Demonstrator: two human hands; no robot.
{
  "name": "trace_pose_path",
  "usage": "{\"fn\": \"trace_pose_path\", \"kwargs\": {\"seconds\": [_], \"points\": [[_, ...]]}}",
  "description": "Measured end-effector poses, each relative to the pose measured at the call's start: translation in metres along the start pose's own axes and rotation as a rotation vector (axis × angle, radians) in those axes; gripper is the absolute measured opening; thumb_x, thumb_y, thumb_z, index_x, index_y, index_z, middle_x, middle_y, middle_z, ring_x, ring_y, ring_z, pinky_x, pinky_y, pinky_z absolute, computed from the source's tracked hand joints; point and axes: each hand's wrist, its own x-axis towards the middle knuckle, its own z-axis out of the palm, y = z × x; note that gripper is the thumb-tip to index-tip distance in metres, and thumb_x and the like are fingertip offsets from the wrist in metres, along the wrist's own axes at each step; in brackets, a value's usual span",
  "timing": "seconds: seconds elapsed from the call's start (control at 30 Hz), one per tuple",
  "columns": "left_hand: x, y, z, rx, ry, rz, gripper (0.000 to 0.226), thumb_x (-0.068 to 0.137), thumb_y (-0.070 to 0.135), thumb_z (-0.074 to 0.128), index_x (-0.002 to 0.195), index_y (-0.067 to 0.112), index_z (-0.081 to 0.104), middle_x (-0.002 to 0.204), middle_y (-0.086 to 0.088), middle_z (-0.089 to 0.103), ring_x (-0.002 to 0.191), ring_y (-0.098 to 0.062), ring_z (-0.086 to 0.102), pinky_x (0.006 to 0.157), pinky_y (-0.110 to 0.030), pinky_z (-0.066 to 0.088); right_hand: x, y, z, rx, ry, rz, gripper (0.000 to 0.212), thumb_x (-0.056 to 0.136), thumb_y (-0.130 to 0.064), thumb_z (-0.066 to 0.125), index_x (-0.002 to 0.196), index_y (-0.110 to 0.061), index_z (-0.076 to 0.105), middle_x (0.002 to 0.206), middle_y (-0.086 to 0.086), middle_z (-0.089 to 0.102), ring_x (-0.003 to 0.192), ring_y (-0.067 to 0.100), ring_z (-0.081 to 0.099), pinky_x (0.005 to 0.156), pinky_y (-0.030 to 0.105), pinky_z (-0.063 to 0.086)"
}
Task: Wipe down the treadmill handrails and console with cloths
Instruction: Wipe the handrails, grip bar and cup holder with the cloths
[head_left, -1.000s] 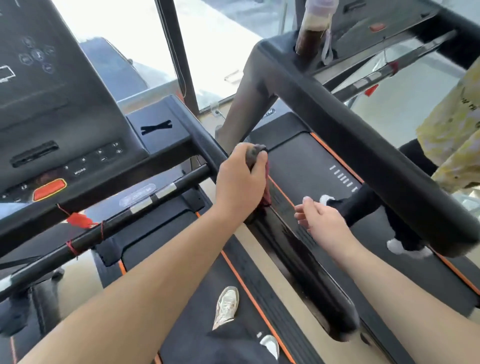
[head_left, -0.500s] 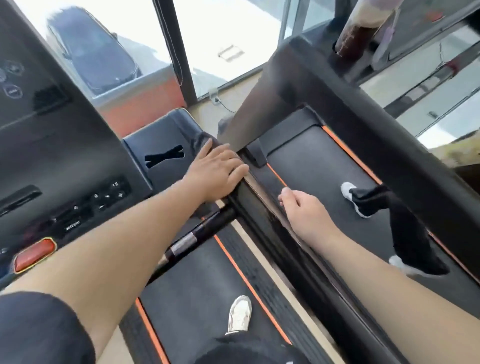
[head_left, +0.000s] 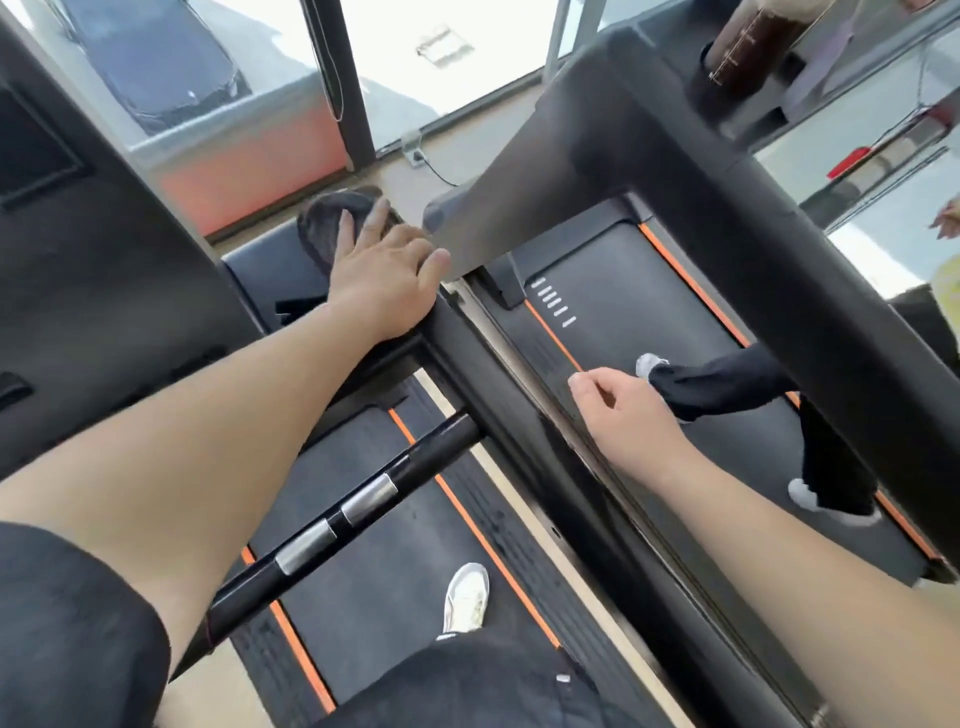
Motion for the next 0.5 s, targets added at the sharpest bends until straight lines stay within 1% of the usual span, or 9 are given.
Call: {"fn": "trace_pose_path", "kwargs": {"seconds": [0.07,0.13,0.17,0.2,0.23,0.27,0.37,0.43,0.5], "points": [[-0.021,0.025,0.014,0.022,0.024,0.125,0.065,0.103,0.056,0.012,0.115,0.036,0.072,0.139,0.01,0.061,0.152,-0.019,0.024,0.126,-0.053,-0.004,-0.005,0.012,-0.007,-0.017,0.014,0.02,0.043,0.101,-0.045,0.046,0.085,-0.007,0.057,0.061,-0.01,0.041,0.06,0.011,0.04,0.063,0.033,0.039],[-0.048,0.055,0.029,0.029,0.077,0.207,0.06,0.104,0.053,0.019,0.1,0.033,0.076,0.119,0.012,0.07,0.138,-0.018,0.043,0.126,-0.049,0.006,-0.014,0.023,-0.012,-0.009,0.028,0.033,0.048,0.1,-0.048,0.044,0.088,-0.004,0.059,0.063,-0.005,0.048,0.063,0.016,0.045,0.065,0.034,0.042],[-0.062,0.069,0.035,0.031,0.109,0.243,0.058,0.104,0.052,0.024,0.094,0.032,0.077,0.109,0.012,0.073,0.129,-0.018,0.051,0.125,-0.048,0.012,-0.019,0.029,-0.014,0.0,0.035,0.034,0.05,0.1,-0.049,0.044,0.092,-0.002,0.061,0.069,0.002,0.059,0.068,0.021,0.053,0.069,0.036,0.048],[-0.075,0.082,0.041,0.034,0.146,0.28,0.056,0.104,0.05,0.028,0.088,0.03,0.078,0.099,0.011,0.075,0.119,-0.02,0.058,0.123,-0.048,0.02,-0.024,0.035,-0.015,0.008,0.043,0.036,0.051,0.101,-0.048,0.044,0.096,-0.001,0.063,0.081,0.009,0.068,0.078,0.027,0.06,0.078,0.038,0.052],[-0.087,0.093,0.047,0.031,0.188,0.312,0.054,0.104,0.048,0.032,0.083,0.028,0.078,0.091,0.01,0.075,0.11,-0.022,0.062,0.12,-0.047,0.026,-0.03,0.042,-0.017,0.022,0.053,0.043,0.051,0.101,-0.047,0.044,0.098,0.0,0.065,0.094,0.014,0.071,0.089,0.029,0.064,0.087,0.039,0.053],[-0.098,0.104,0.053,0.017,0.225,0.34,0.052,0.103,0.046,0.035,0.08,0.027,0.078,0.085,0.008,0.074,0.102,-0.023,0.064,0.117,-0.047,0.03,-0.036,0.048,-0.019,0.038,0.064,0.058,0.051,0.102,-0.046,0.045,0.099,0.0,0.066,0.099,0.016,0.071,0.095,0.029,0.064,0.091,0.038,0.052],[-0.138,0.138,0.072,-0.057,0.28,0.399,0.047,0.102,0.044,0.042,0.076,0.025,0.077,0.078,0.008,0.072,0.095,-0.023,0.064,0.115,-0.044,0.032,-0.058,0.072,-0.028,0.082,0.096,0.073,0.047,0.104,-0.042,0.047,0.096,-0.002,0.071,0.091,0.01,0.074,0.094,0.025,0.067,0.092,0.039,0.051],[-0.167,0.162,0.084,-0.102,0.3,0.409,0.042,0.102,0.044,0.046,0.078,0.027,0.077,0.08,0.009,0.071,0.1,-0.021,0.064,0.117,-0.044,0.03,-0.078,0.091,-0.036,0.098,0.099,0.092,0.043,0.105,-0.038,0.047,0.094,-0.007,0.074,0.089,-0.005,0.075,0.094,0.016,0.068,0.091,0.035,0.05],[-0.196,0.186,0.096,-0.149,0.316,0.4,0.036,0.101,0.044,0.051,0.082,0.029,0.077,0.086,0.012,0.072,0.109,-0.018,0.063,0.118,-0.049,0.029,-0.102,0.112,-0.043,0.117,0.103,0.103,0.041,0.105,-0.038,0.046,0.094,-0.01,0.075,0.092,-0.013,0.074,0.096,0.011,0.068,0.092,0.033,0.05]]}}
